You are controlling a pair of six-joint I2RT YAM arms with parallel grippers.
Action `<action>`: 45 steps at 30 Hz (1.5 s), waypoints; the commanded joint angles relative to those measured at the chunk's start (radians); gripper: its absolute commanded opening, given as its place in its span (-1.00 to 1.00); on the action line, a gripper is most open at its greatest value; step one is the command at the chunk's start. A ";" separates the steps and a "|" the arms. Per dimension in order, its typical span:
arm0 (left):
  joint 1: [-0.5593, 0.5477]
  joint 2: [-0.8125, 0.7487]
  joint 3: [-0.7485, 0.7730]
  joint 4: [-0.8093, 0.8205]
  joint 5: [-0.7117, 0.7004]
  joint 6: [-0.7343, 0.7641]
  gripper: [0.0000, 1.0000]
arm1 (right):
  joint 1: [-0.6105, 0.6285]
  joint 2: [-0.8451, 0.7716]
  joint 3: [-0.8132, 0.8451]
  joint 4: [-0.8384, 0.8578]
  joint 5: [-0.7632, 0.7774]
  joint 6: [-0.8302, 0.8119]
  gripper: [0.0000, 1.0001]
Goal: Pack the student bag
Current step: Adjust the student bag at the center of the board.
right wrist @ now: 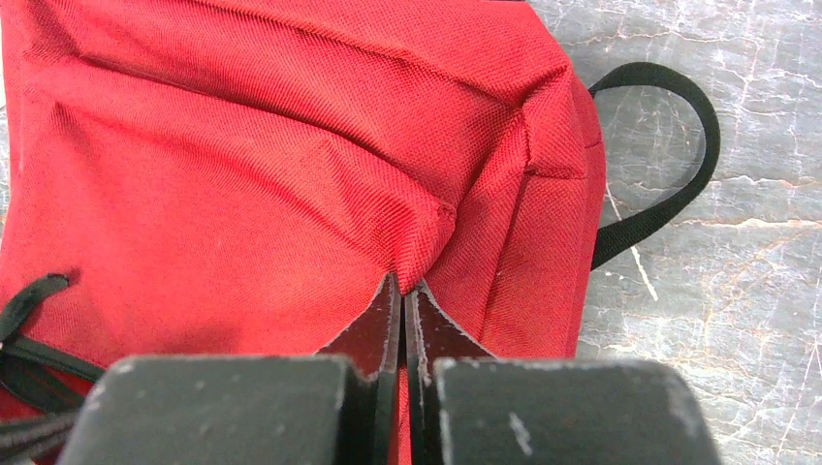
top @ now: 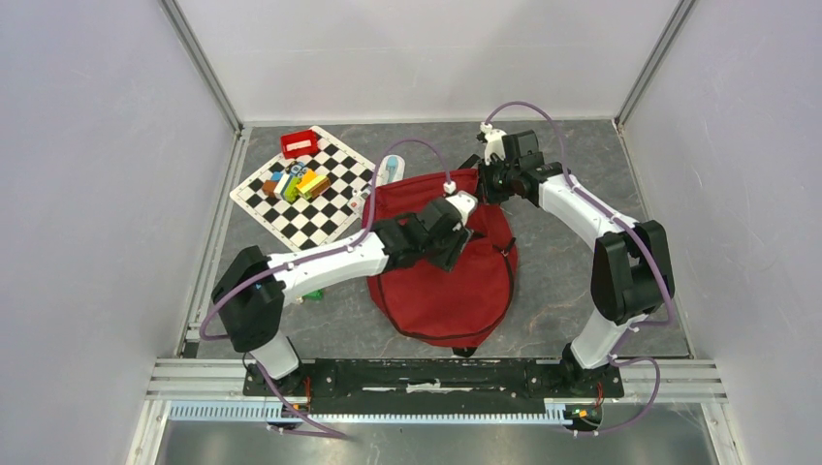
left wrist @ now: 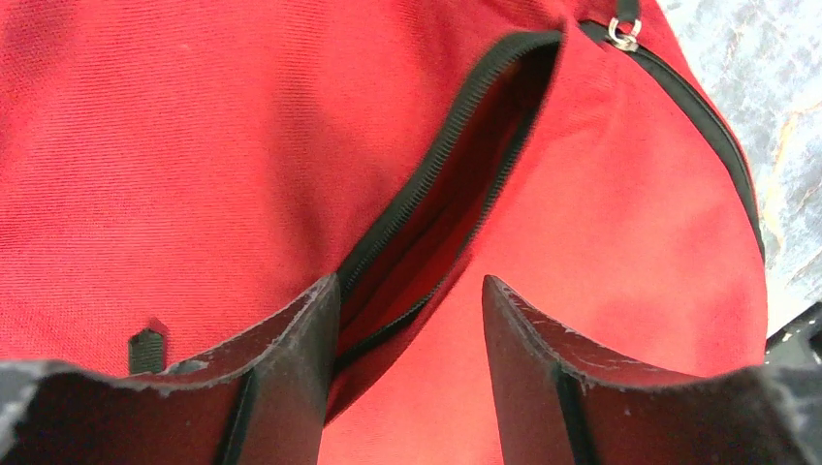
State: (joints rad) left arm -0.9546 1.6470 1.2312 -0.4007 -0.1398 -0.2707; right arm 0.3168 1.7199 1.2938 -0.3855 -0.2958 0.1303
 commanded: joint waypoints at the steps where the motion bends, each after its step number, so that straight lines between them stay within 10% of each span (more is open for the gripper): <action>1: -0.107 -0.023 0.027 0.003 -0.101 0.059 0.20 | -0.001 0.001 0.086 0.046 0.051 0.012 -1.00; 18: -0.209 0.033 0.063 -0.022 -0.122 -0.003 0.37 | 0.001 0.087 0.213 0.107 0.039 0.019 -1.00; 23: -0.205 -0.017 0.178 -0.099 -0.228 0.028 0.95 | -0.001 0.034 0.205 0.059 0.039 0.008 -0.09; 29: -0.140 -0.071 0.181 -0.133 -0.290 0.062 0.99 | 0.000 -0.087 0.126 0.031 0.051 -0.021 0.63; 45: 0.057 -0.096 0.046 -0.124 -0.212 -0.051 0.99 | 0.020 -0.439 -0.407 0.202 -0.072 -0.300 0.69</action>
State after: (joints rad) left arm -0.9028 1.5406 1.2694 -0.5373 -0.3645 -0.2768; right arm 0.3233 1.3251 0.9409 -0.2710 -0.3481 -0.0910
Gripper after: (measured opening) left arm 0.993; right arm 0.850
